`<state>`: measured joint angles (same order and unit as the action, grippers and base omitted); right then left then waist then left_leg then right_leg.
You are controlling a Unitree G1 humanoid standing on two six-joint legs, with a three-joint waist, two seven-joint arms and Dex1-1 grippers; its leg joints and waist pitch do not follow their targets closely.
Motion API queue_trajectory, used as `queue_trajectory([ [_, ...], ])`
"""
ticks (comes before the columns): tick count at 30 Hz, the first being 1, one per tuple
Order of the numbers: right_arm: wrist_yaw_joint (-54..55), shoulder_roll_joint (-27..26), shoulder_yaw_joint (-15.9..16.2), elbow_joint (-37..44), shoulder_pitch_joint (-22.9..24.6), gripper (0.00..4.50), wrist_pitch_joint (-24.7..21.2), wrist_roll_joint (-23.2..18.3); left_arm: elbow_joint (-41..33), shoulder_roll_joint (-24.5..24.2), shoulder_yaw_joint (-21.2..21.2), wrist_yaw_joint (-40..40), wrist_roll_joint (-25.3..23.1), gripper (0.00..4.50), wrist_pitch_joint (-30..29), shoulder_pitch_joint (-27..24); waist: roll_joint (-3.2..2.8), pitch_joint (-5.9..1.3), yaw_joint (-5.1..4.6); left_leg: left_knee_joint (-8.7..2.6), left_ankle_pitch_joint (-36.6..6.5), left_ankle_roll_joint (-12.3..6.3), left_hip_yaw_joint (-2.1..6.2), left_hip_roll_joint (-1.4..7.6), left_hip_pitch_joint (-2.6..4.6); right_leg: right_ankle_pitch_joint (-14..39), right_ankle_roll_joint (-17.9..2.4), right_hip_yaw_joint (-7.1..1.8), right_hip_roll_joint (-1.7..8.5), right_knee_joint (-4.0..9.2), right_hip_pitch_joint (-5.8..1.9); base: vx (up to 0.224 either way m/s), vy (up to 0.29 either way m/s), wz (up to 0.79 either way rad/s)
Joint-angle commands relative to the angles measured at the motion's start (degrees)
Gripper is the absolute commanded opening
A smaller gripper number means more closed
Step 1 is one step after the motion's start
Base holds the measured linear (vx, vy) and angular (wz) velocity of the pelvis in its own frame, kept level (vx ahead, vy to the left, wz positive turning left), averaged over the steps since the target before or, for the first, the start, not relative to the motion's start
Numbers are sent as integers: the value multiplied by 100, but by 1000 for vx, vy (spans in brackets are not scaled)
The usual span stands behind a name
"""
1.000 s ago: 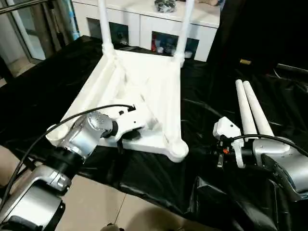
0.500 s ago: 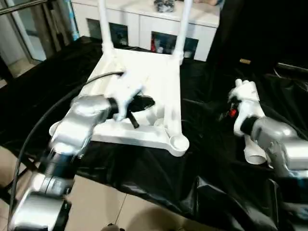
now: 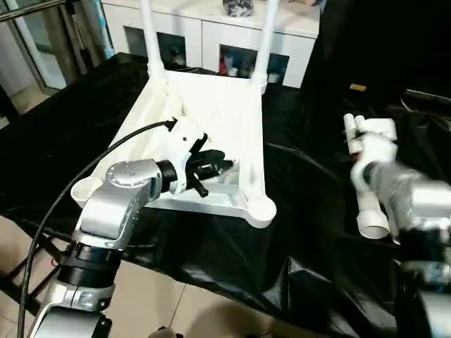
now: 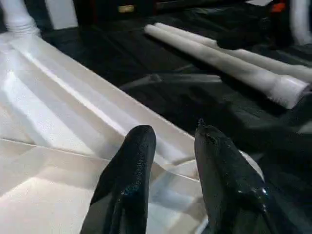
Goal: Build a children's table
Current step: Rotate table base, then pick table leg
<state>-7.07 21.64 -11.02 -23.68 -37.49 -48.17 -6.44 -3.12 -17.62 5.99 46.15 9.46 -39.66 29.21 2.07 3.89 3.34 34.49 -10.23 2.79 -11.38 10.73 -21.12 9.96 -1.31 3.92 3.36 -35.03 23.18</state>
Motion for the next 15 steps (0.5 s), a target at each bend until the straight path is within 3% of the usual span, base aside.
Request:
queue_trajectory([
  [1, 81, 170, -126, -251, -150, 230, -10, 85, -167, -55, 136, 93, 114, 209, -66, -50, 131, -440, 6, -340, -673, -12, 94, 200, 66, 1355, -813, -307, 433, 391, -285, 0, 0, 0],
  [3, 89, 201, -112, -355, -187, 255, 20, 77, -187, -72, 158, 83, 141, 233, -85, -62, 106, -432, 14, -336, -683, -18, 92, 197, 65, 1395, -799, -305, 438, 395, -284, 0, 0, 0],
  [6, 57, 307, -60, -668, -279, 258, 154, 95, -298, -99, 204, 132, 239, 238, -156, -120, 114, -427, 6, -331, -743, -6, 88, 194, 65, 1514, -764, -300, 438, 411, -279, 0, 0, 0],
  [7, 33, 351, -65, -881, -359, 286, 251, 135, -392, -114, 207, 169, 300, 254, -241, -141, 117, -424, -3, -331, -771, 2, 90, 197, 68, 1555, -762, -298, 432, 411, -274, 0, 0, 0],
  [9, -9, 382, -62, -1005, -414, 298, 293, 142, -416, -130, 217, 175, 296, 274, -250, -142, 101, -420, -6, -327, -812, 3, 90, 189, 63, 1630, -745, -294, 428, 425, -273, 0, 0, 0],
  [11, -84, 500, 124, -1246, -540, 305, 227, 257, -371, -180, 287, 141, 197, 277, -69, -125, 109, -420, -11, -324, -837, 1, 91, 187, 66, 1644, -734, -289, 414, 432, -274, 0, 0, 0],
  [13, -112, 560, 232, -1389, -600, 338, 176, 325, -350, -204, 327, 140, 196, 311, -80, -109, 126, -424, -18, -321, -812, 5, 94, 186, 61, 1643, -745, -285, 412, 419, -277, 0, 0, 0],
  [15, -215, 586, 224, -1527, -640, 341, 158, 274, -345, -232, 366, 143, 185, 316, -69, -100, 146, -429, -13, -316, -787, -18, 90, 189, 59, 1630, -733, -291, 422, 411, -281, 0, 0, 0],
])
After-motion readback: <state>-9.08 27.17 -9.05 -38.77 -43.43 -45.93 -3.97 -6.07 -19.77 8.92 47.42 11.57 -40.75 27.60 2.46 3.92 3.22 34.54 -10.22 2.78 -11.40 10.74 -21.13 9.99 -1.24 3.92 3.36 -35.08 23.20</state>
